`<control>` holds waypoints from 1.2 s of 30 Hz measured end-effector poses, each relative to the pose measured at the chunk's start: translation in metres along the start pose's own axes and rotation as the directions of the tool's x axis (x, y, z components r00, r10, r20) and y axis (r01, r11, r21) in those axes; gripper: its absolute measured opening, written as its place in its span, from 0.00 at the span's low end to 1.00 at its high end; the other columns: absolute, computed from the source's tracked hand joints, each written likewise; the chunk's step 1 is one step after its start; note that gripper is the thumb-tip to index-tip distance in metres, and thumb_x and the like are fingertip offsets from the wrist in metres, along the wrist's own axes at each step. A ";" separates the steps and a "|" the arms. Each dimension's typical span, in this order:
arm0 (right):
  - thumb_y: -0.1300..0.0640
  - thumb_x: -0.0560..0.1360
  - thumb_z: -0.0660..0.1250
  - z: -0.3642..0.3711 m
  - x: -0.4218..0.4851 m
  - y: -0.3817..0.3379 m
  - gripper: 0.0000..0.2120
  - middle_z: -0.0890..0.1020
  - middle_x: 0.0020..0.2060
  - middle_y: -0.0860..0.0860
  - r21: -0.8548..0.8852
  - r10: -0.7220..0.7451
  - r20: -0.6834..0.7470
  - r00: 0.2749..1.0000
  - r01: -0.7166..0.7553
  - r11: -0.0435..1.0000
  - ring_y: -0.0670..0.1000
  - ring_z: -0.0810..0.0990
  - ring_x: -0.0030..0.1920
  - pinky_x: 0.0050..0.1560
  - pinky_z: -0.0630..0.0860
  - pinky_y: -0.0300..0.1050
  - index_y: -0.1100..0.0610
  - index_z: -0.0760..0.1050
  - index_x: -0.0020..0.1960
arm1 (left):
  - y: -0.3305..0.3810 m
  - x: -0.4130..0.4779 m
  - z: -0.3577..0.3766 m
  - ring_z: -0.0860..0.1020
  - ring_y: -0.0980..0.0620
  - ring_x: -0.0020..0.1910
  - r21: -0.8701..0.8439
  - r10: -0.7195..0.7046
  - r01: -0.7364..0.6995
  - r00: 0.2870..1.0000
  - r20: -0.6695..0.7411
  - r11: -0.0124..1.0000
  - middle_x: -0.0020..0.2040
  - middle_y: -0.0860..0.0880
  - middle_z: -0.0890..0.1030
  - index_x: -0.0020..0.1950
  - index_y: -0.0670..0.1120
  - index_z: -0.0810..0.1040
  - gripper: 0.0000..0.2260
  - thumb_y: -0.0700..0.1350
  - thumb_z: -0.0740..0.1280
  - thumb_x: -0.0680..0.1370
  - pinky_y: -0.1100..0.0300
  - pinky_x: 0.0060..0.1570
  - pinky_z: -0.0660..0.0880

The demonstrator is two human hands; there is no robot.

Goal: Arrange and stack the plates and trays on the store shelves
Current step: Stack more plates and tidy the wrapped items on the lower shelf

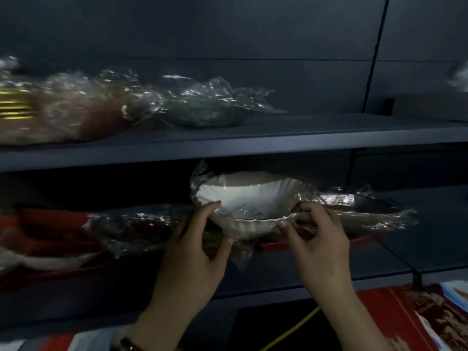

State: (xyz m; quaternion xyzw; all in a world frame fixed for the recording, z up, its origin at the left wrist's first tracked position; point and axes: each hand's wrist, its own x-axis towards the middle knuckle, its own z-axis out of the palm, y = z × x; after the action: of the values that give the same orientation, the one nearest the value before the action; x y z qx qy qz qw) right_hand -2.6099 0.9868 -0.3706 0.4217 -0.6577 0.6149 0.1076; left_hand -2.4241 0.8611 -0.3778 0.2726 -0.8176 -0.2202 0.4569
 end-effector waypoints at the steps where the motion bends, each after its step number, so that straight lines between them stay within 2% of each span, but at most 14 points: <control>1: 0.57 0.73 0.79 0.005 -0.005 -0.004 0.19 0.77 0.54 0.48 0.000 0.001 0.032 0.999 -0.001 1.000 0.38 0.80 0.51 0.47 0.72 0.22 0.35 0.75 0.49 | -0.002 -0.003 -0.010 0.76 0.61 0.63 0.021 0.015 -0.015 1.000 -0.021 1.000 0.66 0.61 0.75 0.71 0.69 0.72 0.24 0.54 0.74 0.78 0.59 0.62 0.76; 4: 0.52 0.73 0.78 0.028 -0.019 -0.017 0.16 0.76 0.54 0.38 0.015 0.008 0.102 0.995 -0.010 1.000 0.49 0.82 0.55 0.55 0.77 0.37 0.36 0.76 0.53 | -0.015 -0.011 -0.043 0.75 0.63 0.61 0.084 0.012 -0.006 0.997 -0.080 0.996 0.62 0.61 0.73 0.66 0.67 0.78 0.19 0.54 0.75 0.77 0.74 0.60 0.69; 5: 0.52 0.73 0.79 0.032 -0.022 -0.020 0.17 0.76 0.53 0.38 0.011 0.015 0.110 0.994 -0.017 1.000 0.49 0.82 0.54 0.55 0.77 0.37 0.37 0.76 0.53 | -0.017 -0.013 -0.049 0.76 0.62 0.59 0.094 0.016 -0.006 0.995 -0.101 0.996 0.61 0.60 0.73 0.65 0.66 0.79 0.18 0.54 0.75 0.76 0.76 0.59 0.68; 7: 0.56 0.73 0.80 0.045 -0.031 -0.035 0.18 0.76 0.54 0.44 0.046 -0.002 0.135 0.991 -0.004 0.999 0.42 0.82 0.50 0.50 0.74 0.26 0.39 0.76 0.54 | -0.021 -0.021 -0.066 0.80 0.60 0.55 0.090 0.007 0.008 0.986 -0.166 0.996 0.60 0.57 0.73 0.62 0.65 0.81 0.18 0.49 0.78 0.75 0.73 0.59 0.73; 10: 0.56 0.73 0.80 0.064 -0.045 -0.060 0.18 0.77 0.54 0.47 0.093 -0.013 0.203 0.979 -0.006 0.996 0.37 0.80 0.50 0.48 0.72 0.22 0.39 0.77 0.54 | -0.027 -0.037 -0.096 0.83 0.59 0.50 0.063 0.001 0.015 0.967 -0.256 0.998 0.59 0.54 0.73 0.58 0.63 0.82 0.19 0.43 0.80 0.74 0.68 0.54 0.80; 14: 0.50 0.73 0.79 0.090 -0.064 -0.094 0.16 0.77 0.53 0.42 0.144 -0.030 0.254 0.967 -0.007 0.990 0.40 0.80 0.51 0.53 0.76 0.33 0.34 0.75 0.51 | -0.034 -0.055 -0.145 0.82 0.55 0.51 0.128 0.005 0.040 0.940 -0.340 0.991 0.57 0.52 0.74 0.56 0.61 0.83 0.16 0.44 0.80 0.74 0.58 0.54 0.82; 16: 0.49 0.74 0.78 0.099 -0.074 -0.112 0.17 0.76 0.52 0.39 0.165 -0.048 0.265 0.963 0.004 0.986 0.41 0.79 0.53 0.54 0.76 0.39 0.31 0.74 0.50 | -0.033 -0.065 -0.169 0.82 0.55 0.52 0.170 0.022 0.044 0.930 -0.368 0.984 0.57 0.52 0.74 0.55 0.59 0.84 0.14 0.44 0.80 0.74 0.58 0.54 0.81; 19: 0.49 0.75 0.77 0.109 -0.086 -0.138 0.13 0.78 0.50 0.39 0.196 -0.081 0.308 0.948 0.020 0.980 0.39 0.79 0.51 0.51 0.74 0.35 0.36 0.75 0.50 | -0.026 -0.083 -0.204 0.80 0.56 0.52 0.248 0.029 0.077 0.917 -0.398 0.966 0.56 0.53 0.73 0.56 0.57 0.84 0.13 0.46 0.80 0.74 0.60 0.55 0.80; 22: 0.50 0.75 0.78 0.119 -0.095 -0.169 0.11 0.82 0.48 0.42 0.252 -0.131 0.334 0.933 0.046 0.967 0.39 0.81 0.49 0.48 0.73 0.29 0.40 0.76 0.50 | -0.010 -0.103 -0.241 0.78 0.55 0.50 0.312 0.017 0.148 0.882 -0.470 0.939 0.54 0.54 0.74 0.54 0.61 0.84 0.11 0.52 0.80 0.74 0.69 0.53 0.72; 25: 0.50 0.76 0.78 0.128 -0.110 -0.206 0.10 0.83 0.46 0.42 0.330 -0.180 0.378 0.908 0.049 0.943 0.41 0.82 0.49 0.50 0.79 0.42 0.43 0.76 0.50 | 0.008 -0.123 -0.284 0.80 0.55 0.48 0.356 0.039 0.166 0.864 -0.502 0.920 0.53 0.54 0.74 0.54 0.63 0.84 0.10 0.60 0.76 0.74 0.58 0.51 0.79; 27: 0.51 0.76 0.77 0.134 -0.120 -0.231 0.09 0.83 0.43 0.44 0.397 -0.214 0.396 0.893 0.044 0.917 0.43 0.83 0.47 0.49 0.80 0.49 0.45 0.76 0.49 | 0.016 -0.136 -0.311 0.82 0.54 0.48 0.380 0.049 0.179 0.854 -0.519 0.907 0.54 0.53 0.74 0.54 0.62 0.83 0.10 0.60 0.76 0.74 0.53 0.50 0.83; 29: 0.51 0.76 0.77 0.142 -0.129 -0.256 0.09 0.83 0.41 0.45 0.438 -0.246 0.391 0.887 0.056 0.897 0.45 0.84 0.46 0.47 0.81 0.53 0.47 0.76 0.48 | 0.023 -0.146 -0.338 0.80 0.54 0.49 0.433 0.086 0.197 0.830 -0.551 0.879 0.53 0.52 0.75 0.54 0.62 0.84 0.11 0.58 0.78 0.73 0.57 0.50 0.81; 32: 0.53 0.75 0.79 0.155 -0.137 -0.295 0.10 0.84 0.42 0.45 0.495 -0.293 0.379 0.878 0.074 0.865 0.45 0.84 0.45 0.47 0.81 0.53 0.47 0.77 0.48 | 0.037 -0.156 -0.376 0.79 0.56 0.48 0.481 0.131 0.222 0.792 -0.597 0.848 0.52 0.52 0.74 0.54 0.61 0.85 0.12 0.56 0.79 0.72 0.69 0.48 0.73; 36: 0.52 0.75 0.78 0.162 -0.127 -0.344 0.10 0.84 0.42 0.45 0.539 -0.380 0.330 0.864 0.159 0.827 0.42 0.84 0.44 0.46 0.81 0.44 0.45 0.77 0.47 | 0.054 -0.150 -0.420 0.81 0.49 0.48 0.498 0.194 0.199 0.754 -0.628 0.844 0.52 0.52 0.75 0.54 0.62 0.84 0.11 0.59 0.77 0.73 0.53 0.48 0.79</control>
State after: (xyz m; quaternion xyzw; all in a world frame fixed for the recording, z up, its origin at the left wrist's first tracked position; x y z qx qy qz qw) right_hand -2.2335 0.9332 -0.2432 0.6486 -0.4173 0.6336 -0.0613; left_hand -2.0080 0.9523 -0.2356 0.4498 -0.6314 0.1267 0.6188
